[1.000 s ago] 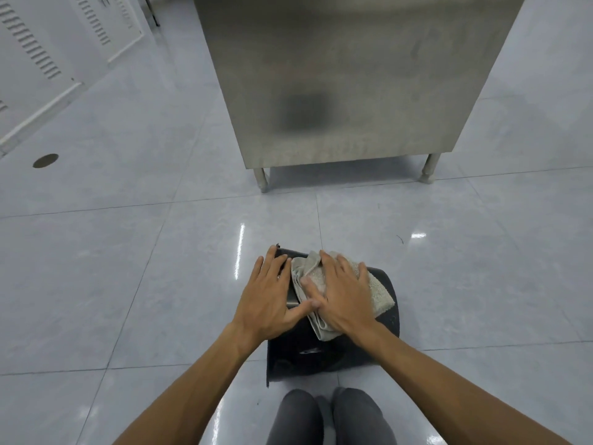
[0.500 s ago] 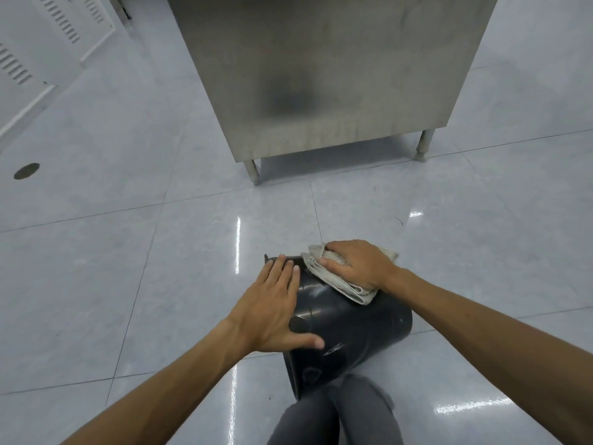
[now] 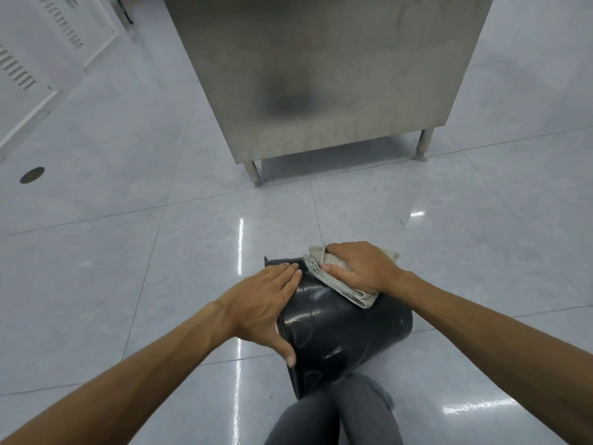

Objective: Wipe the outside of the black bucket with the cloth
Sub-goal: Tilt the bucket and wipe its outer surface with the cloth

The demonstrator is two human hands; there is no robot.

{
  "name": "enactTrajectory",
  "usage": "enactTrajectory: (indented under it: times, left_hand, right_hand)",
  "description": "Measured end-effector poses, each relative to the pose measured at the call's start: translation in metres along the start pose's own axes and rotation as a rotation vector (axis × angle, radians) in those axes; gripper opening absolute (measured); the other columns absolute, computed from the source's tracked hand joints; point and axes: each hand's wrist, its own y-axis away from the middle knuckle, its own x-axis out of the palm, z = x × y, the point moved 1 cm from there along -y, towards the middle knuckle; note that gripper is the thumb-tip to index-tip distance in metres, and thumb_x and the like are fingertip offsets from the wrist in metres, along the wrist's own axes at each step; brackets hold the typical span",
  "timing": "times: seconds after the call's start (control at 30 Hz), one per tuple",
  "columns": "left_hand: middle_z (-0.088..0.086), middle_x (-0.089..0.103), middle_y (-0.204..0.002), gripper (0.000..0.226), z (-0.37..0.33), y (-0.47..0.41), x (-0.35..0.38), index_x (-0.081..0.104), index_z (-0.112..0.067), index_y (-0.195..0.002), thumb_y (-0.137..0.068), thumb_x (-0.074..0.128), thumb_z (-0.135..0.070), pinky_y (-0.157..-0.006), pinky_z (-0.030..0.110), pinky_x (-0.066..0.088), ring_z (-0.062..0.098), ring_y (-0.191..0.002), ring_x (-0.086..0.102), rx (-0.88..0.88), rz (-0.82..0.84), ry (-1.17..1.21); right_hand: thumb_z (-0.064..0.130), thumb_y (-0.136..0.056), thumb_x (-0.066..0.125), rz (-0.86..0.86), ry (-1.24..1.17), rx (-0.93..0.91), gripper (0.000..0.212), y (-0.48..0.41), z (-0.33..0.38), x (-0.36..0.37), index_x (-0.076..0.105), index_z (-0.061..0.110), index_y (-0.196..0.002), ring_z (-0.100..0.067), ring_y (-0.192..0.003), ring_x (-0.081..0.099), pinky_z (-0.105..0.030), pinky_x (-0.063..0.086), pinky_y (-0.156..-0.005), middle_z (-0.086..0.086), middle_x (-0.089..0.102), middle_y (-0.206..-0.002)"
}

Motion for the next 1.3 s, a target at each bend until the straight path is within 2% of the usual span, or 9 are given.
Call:
enactTrajectory:
  times: [0.13,0.27,0.4,0.6,0.77,0.87,1.0,1.13,1.3]
  left_hand:
    - [0.013,0.000,-0.168,0.147,-0.006,0.004,0.007,0.001,-0.006,-0.159,-0.058,0.050,-0.100,-0.117,0.038,-0.016,0.029,-0.155,0.001,-0.020,-0.047,-0.011]
    - [0.014,0.011,-0.166,0.148,-0.013,0.007,0.008,0.012,-0.004,-0.159,-0.055,0.044,-0.103,-0.116,0.043,-0.011,0.031,-0.153,0.012,-0.054,-0.049,-0.021]
    - [0.015,0.015,-0.165,0.149,-0.020,0.008,0.008,0.013,-0.003,-0.159,-0.053,0.032,-0.107,-0.119,0.045,-0.004,0.033,-0.152,0.017,-0.081,-0.056,-0.011]
    - [0.007,0.024,-0.165,0.150,-0.018,0.001,0.002,0.014,-0.012,-0.159,-0.047,0.048,-0.105,-0.126,0.037,0.010,0.025,-0.150,0.024,-0.054,-0.146,0.074]
    - [0.007,0.058,-0.138,0.134,-0.025,0.005,-0.005,0.037,-0.010,-0.143,-0.049,0.045,-0.105,-0.117,0.021,0.014,0.021,-0.128,0.050,-0.053,-0.176,0.096]
    - [0.005,0.044,-0.149,0.135,-0.024,0.003,-0.001,0.030,-0.015,-0.151,-0.051,0.050,-0.103,-0.123,0.026,0.003,0.021,-0.138,0.036,-0.001,-0.221,0.150]
    - [0.005,0.025,-0.162,0.146,-0.033,-0.003,0.015,0.018,-0.014,-0.158,-0.048,0.048,-0.106,-0.126,0.046,0.009,0.026,-0.150,0.021,-0.111,-0.204,0.142]
    - [0.008,0.008,-0.168,0.151,-0.046,-0.010,0.024,0.007,-0.011,-0.160,-0.049,0.046,-0.106,-0.124,0.048,-0.007,0.027,-0.154,0.004,-0.255,-0.168,0.172]
    - [0.011,0.007,-0.168,0.155,-0.050,-0.014,0.021,0.007,-0.008,-0.159,-0.047,0.040,-0.108,-0.125,0.051,-0.002,0.030,-0.154,0.003,-0.307,-0.152,0.131]
  right_hand:
    - [0.074,-0.097,0.026,0.000,0.032,-0.060,0.067,0.008,0.002,0.002,0.064,0.025,-0.122,-0.017,-0.095,0.065,-0.040,0.048,-0.086,0.007,0.072,-0.109]
    - [0.085,-0.088,0.003,0.070,0.124,0.051,0.094,0.016,0.005,0.004,0.051,0.028,-0.145,-0.019,-0.128,0.055,-0.047,0.038,-0.107,0.004,0.059,-0.143]
    - [0.087,-0.083,-0.007,0.074,0.185,0.117,0.102,0.025,0.017,0.007,0.040,0.029,-0.152,-0.020,-0.140,0.044,-0.051,0.028,-0.115,0.002,0.044,-0.157]
    - [0.085,-0.090,0.008,-0.030,0.173,0.152,0.089,0.053,0.049,0.022,0.034,0.030,-0.155,-0.031,-0.153,0.024,-0.064,0.013,-0.120,-0.003,0.029,-0.166]
    - [0.082,-0.093,0.028,-0.204,0.148,0.179,0.078,0.081,0.076,0.051,0.044,0.031,-0.150,-0.035,-0.154,0.023,-0.068,0.010,-0.120,-0.002,0.034,-0.164]
    - [0.086,-0.089,0.031,-0.261,0.141,0.216,0.077,0.079,0.067,0.047,0.051,0.035,-0.144,-0.030,-0.152,0.028,-0.067,0.011,-0.120,0.004,0.040,-0.160]
    - [0.087,-0.088,0.029,-0.295,0.113,0.305,0.078,0.067,0.039,0.038,0.050,0.036,-0.143,-0.026,-0.150,0.031,-0.063,0.010,-0.122,0.006,0.042,-0.158]
    - [0.085,-0.087,0.026,-0.283,0.091,0.437,0.079,0.051,0.006,0.025,0.052,0.035,-0.143,-0.025,-0.151,0.028,-0.060,0.011,-0.122,0.004,0.044,-0.157]
    - [0.086,-0.084,0.022,-0.220,0.077,0.524,0.082,0.044,0.008,0.020,0.046,0.038,-0.147,-0.026,-0.155,0.016,-0.063,0.006,-0.122,0.003,0.033,-0.164]
